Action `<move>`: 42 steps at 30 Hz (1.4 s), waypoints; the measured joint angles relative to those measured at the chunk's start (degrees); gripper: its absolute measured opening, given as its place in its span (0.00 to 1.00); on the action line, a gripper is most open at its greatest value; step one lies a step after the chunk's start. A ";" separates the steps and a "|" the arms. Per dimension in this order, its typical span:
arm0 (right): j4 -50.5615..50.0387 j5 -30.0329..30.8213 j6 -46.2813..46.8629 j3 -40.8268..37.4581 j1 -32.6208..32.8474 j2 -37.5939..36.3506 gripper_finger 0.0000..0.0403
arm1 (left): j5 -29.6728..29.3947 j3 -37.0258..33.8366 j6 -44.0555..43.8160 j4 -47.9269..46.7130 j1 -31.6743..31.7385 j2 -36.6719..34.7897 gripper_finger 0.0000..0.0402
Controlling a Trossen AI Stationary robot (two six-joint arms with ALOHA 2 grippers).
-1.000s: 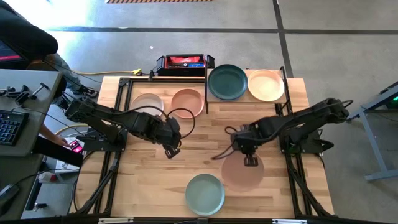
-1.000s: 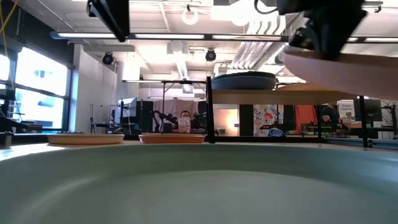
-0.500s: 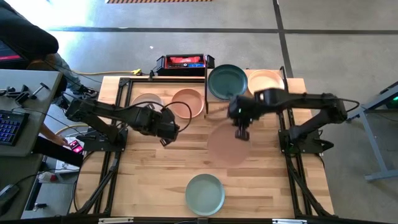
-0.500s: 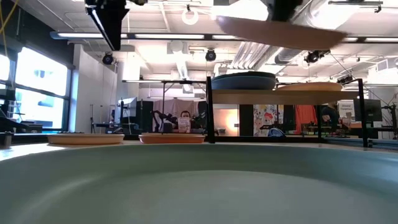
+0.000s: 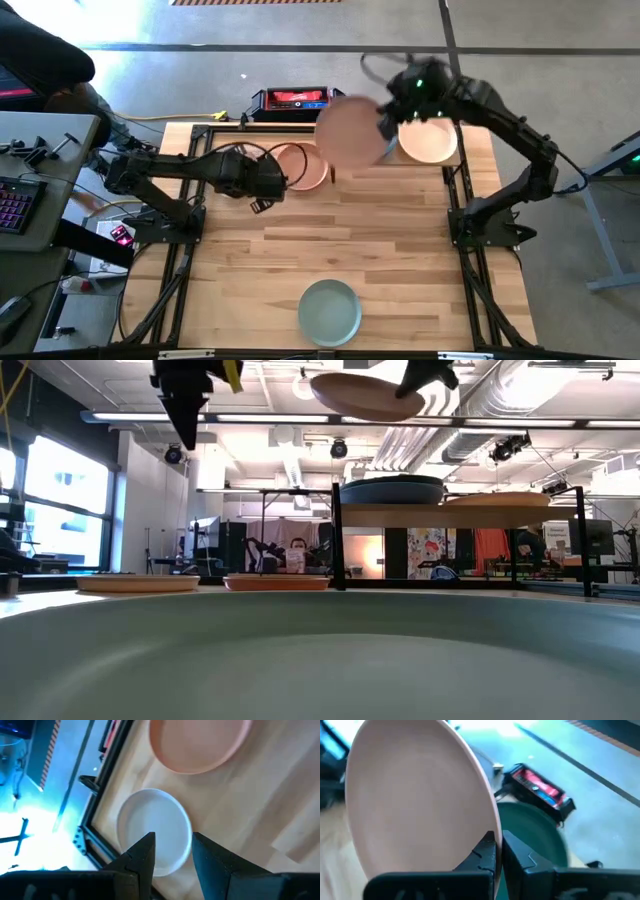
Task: Place and stack plates onto a shelf
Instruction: Stack the brown plate on top of the dark green plate on the shelf
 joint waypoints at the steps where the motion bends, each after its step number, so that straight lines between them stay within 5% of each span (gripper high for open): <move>1: 0.54 -0.10 0.99 0.03 -1.47 0.00 0.00 | -0.22 0.00 0.72 0.10 0.75 0.02 0.29; 9: -2.43 -3.03 12.83 -0.18 -12.30 2.36 0.00 | 0.03 0.00 2.53 0.06 4.21 0.04 0.29; 17: -9.68 -7.93 17.00 -0.32 -16.04 8.04 0.00 | 1.31 0.00 2.66 0.09 5.62 0.04 0.29; 42: -10.53 -12.89 12.04 -0.29 -22.94 13.43 0.00 | 4.81 0.00 0.64 7.65 5.60 0.09 0.29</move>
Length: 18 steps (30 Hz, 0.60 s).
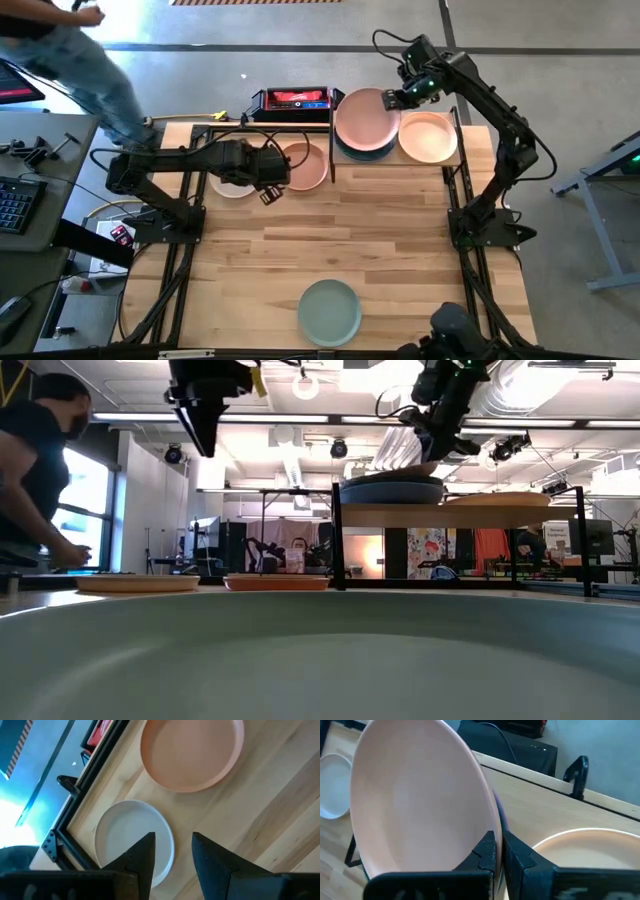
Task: Place and stack plates onto a shelf
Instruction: Stack the brown plate on top of the dark green plate on the shelf
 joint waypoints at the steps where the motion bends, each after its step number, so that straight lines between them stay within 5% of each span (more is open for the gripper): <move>1: -0.04 0.07 -0.03 0.00 -0.03 0.01 0.00 | 0.00 0.00 0.00 0.43 0.00 0.00 0.29; 18: -2.81 0.30 0.24 0.00 0.78 1.36 0.00 | 0.00 0.00 0.04 1.76 0.00 0.00 0.29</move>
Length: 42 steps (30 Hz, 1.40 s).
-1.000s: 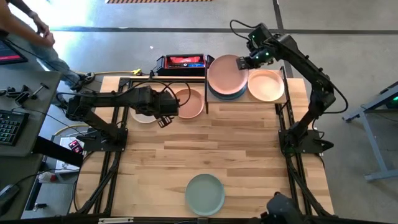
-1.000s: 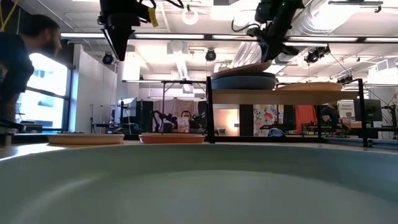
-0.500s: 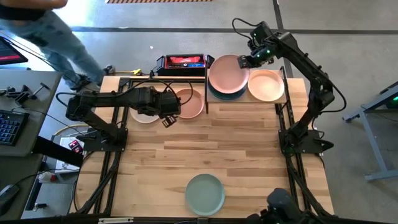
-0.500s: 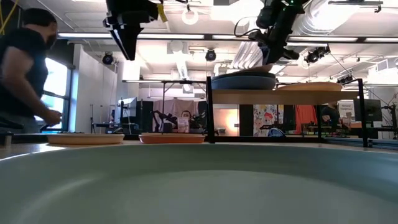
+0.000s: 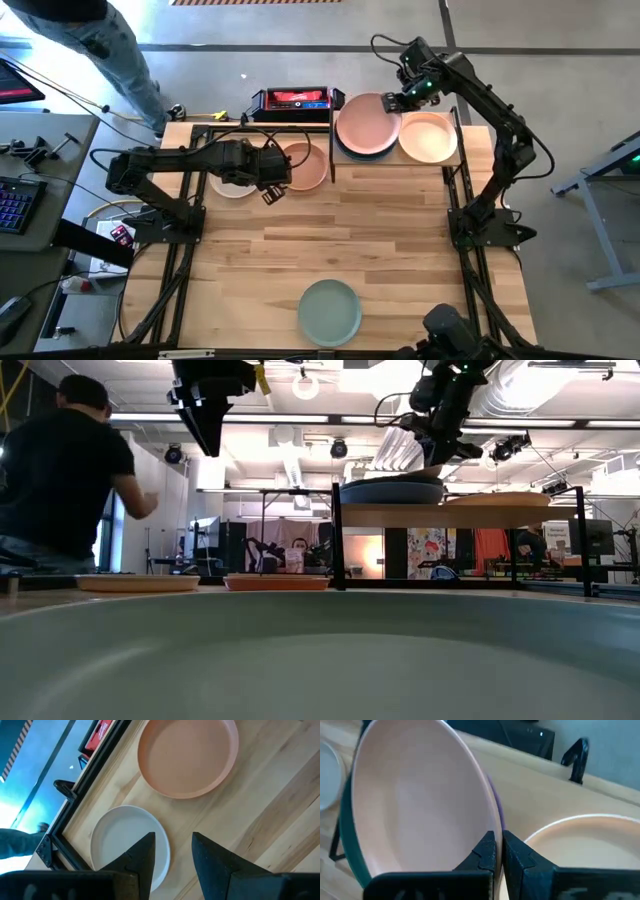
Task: Place and stack plates onto a shelf
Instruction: Stack the brown plate on top of the dark green plate on the shelf
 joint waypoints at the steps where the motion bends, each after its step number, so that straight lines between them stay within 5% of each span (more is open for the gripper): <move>1: -0.36 0.03 -0.02 0.00 0.30 0.28 0.00 | -0.02 0.00 -0.01 0.02 0.00 0.00 0.29; 23: 0.25 0.24 1.06 0.00 1.60 1.14 0.01 | 2.45 0.00 -2.10 1.01 -0.04 0.00 0.29; 33: 0.30 0.43 1.27 0.00 1.62 1.14 0.17 | 3.36 0.00 -2.03 0.99 -0.04 0.00 0.29; 42: -1.00 -0.23 1.29 0.00 1.60 1.12 0.21 | 3.45 0.00 -1.92 0.97 -0.04 0.00 0.29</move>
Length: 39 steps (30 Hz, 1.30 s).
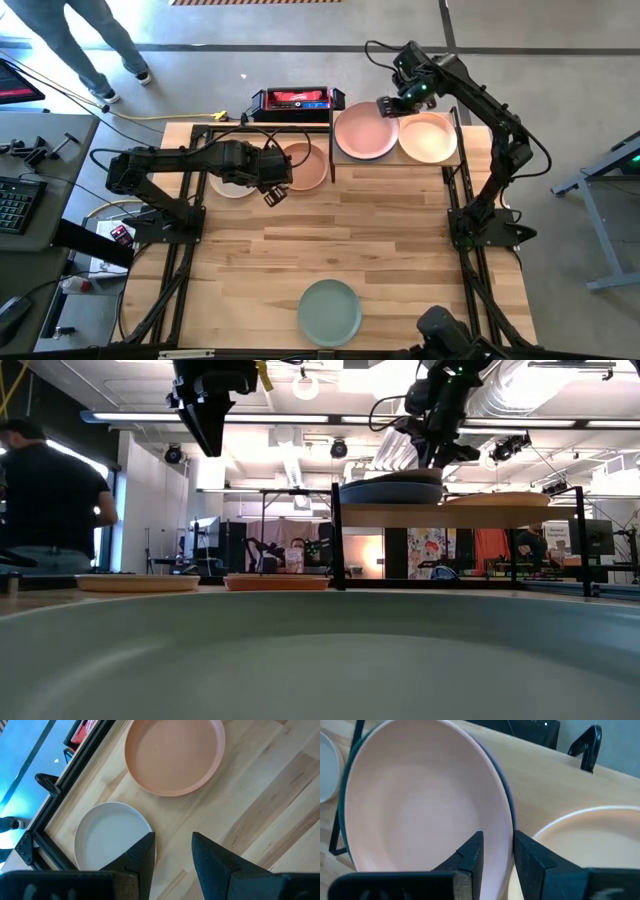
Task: Place and stack plates onto a shelf
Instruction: Stack the brown plate on top of the dark green plate on the shelf
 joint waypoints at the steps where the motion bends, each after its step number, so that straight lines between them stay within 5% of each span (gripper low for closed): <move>1: -0.48 -0.07 0.00 0.00 0.00 0.00 0.21 | 0.00 0.00 0.00 0.00 0.00 0.00 0.29; 39: -7.54 1.68 3.22 0.02 4.16 -1.46 0.21 | -0.46 -0.01 1.95 0.03 0.00 0.04 0.29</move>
